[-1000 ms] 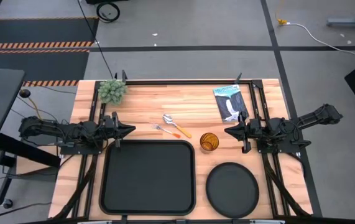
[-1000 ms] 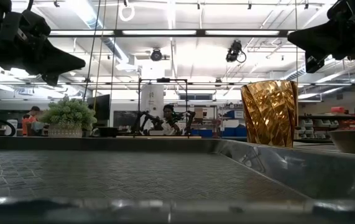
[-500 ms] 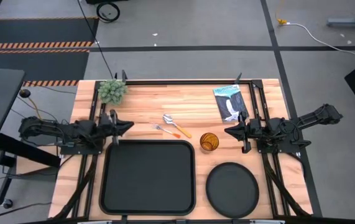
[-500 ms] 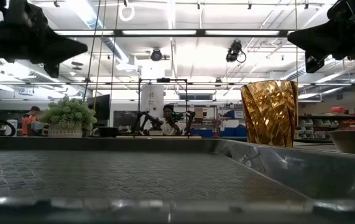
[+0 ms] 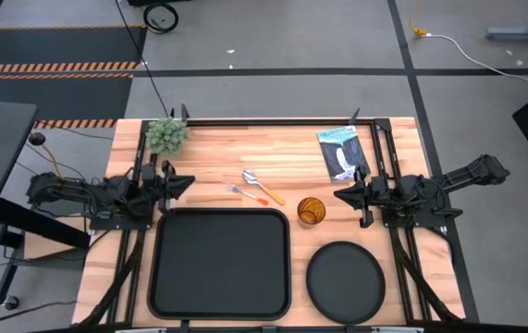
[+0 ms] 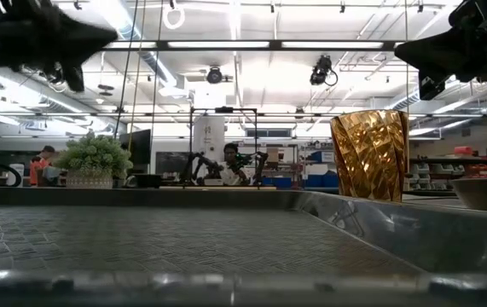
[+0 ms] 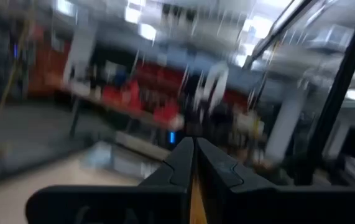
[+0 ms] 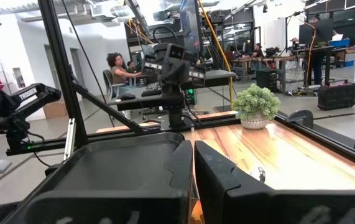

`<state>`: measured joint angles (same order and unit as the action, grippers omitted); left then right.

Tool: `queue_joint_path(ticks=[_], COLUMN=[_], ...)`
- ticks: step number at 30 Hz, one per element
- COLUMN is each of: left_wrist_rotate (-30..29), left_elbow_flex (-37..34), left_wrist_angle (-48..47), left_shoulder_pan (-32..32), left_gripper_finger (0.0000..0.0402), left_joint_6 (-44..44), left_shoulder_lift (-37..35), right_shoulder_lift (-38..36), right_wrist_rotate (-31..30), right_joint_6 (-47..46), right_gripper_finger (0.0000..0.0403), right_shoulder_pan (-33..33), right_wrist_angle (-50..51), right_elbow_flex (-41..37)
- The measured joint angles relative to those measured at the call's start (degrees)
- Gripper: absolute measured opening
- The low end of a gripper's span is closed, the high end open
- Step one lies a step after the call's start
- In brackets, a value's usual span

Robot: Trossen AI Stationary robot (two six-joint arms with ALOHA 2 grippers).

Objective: Pick and place plate/cup/fork/spoon on tray
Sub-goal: Put the brown cup on the black tray

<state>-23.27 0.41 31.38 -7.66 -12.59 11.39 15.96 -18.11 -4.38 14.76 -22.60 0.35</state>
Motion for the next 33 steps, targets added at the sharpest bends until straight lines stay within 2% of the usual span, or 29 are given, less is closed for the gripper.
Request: queue_joint_path(ticks=[2,6,21,28,33], left_wrist_rotate=[0.1,0.7,0.6,0.8,3.8], left_elbow_flex=[1.1,7.2,30.0,40.5,48.3], left_wrist_angle=[4.0,5.5,4.7,4.3,-0.5], left_shoulder_pan=[0.4,1.6,8.8,10.1,9.9], left_gripper_finger=[0.0021,0.0010,0.0018,0.0013,0.0012], left_joint_6=[3.6,10.7,24.9,22.0,21.4], left_shoulder_lift=[2.1,8.9,47.8,62.6,73.3], right_shoulder_lift=[0.0,0.0,0.2,0.2,0.2], right_wrist_rotate=[0.0,0.0,0.0,0.0,0.0], right_joint_6=[0.0,0.0,0.0,0.0,0.0], right_gripper_finger=[0.0023,0.0023,0.0023,0.0023,0.0023], right_shoulder_pan=[0.0,0.0,0.0,0.0,0.0], right_wrist_angle=[0.0,0.0,0.0,0.0,0.0], right_elbow_flex=[0.0,0.0,0.0,0.0,0.0])
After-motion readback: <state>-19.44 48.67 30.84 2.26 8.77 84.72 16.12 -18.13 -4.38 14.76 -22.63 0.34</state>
